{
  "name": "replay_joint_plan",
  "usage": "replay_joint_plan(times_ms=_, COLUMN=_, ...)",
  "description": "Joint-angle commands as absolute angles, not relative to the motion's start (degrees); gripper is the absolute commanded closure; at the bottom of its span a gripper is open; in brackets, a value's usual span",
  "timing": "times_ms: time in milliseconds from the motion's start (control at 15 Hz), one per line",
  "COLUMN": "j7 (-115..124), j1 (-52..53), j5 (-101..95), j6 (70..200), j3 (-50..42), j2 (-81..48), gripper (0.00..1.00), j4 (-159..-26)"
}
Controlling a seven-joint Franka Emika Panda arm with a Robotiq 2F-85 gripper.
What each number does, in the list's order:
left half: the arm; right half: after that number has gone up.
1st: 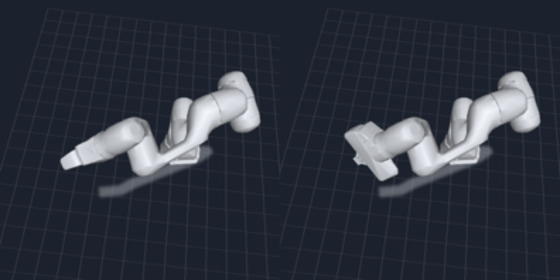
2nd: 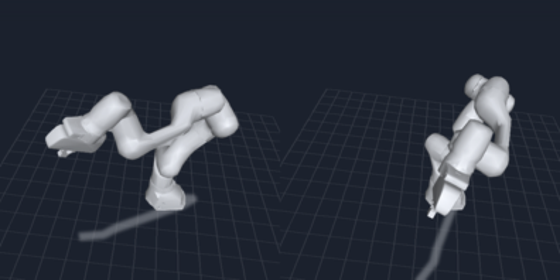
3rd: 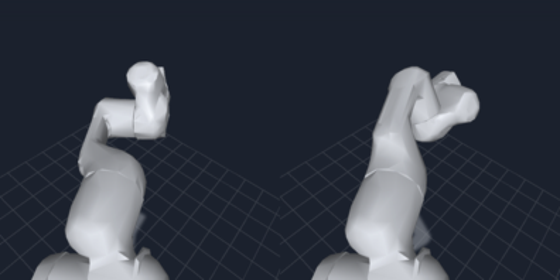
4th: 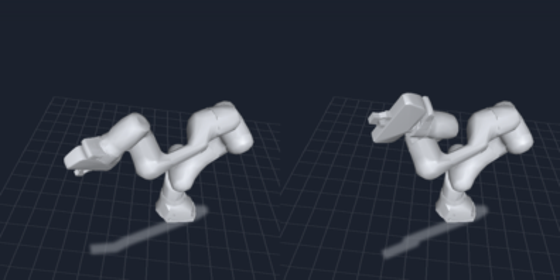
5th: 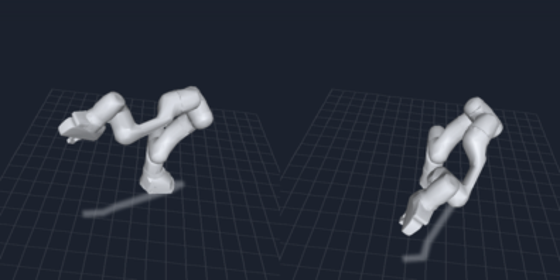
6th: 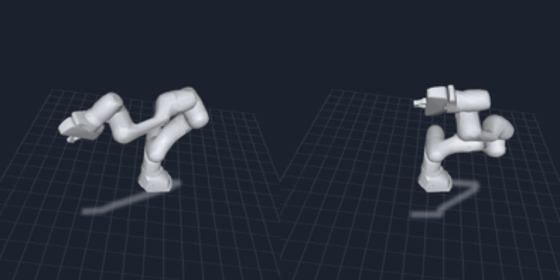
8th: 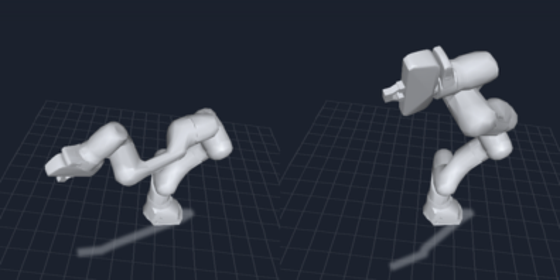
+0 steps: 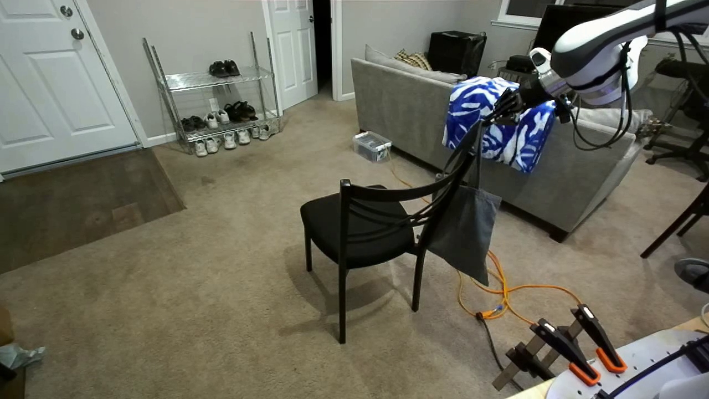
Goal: Move the bag to the other side of the chair
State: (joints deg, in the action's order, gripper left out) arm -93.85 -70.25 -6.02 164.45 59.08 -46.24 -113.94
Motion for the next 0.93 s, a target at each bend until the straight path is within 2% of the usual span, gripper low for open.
replay_joint_plan(times_ms=0, j7=-93.6, j1=-69.0, j5=-4.1, j6=165.7, j3=59.9, j2=-43.9, gripper=0.98, j4=-115.2)
replay_joint_plan(times_ms=267, j7=-94.5, j1=-69.1, j5=-4.3, j6=165.6, j3=61.2, j2=-43.5, gripper=0.98, j4=-116.6)
replay_joint_plan(times_ms=867, j7=-96.5, j1=-79.2, j5=-4.9, j6=165.8, j3=66.6, j2=-44.8, gripper=0.98, j4=-120.1)
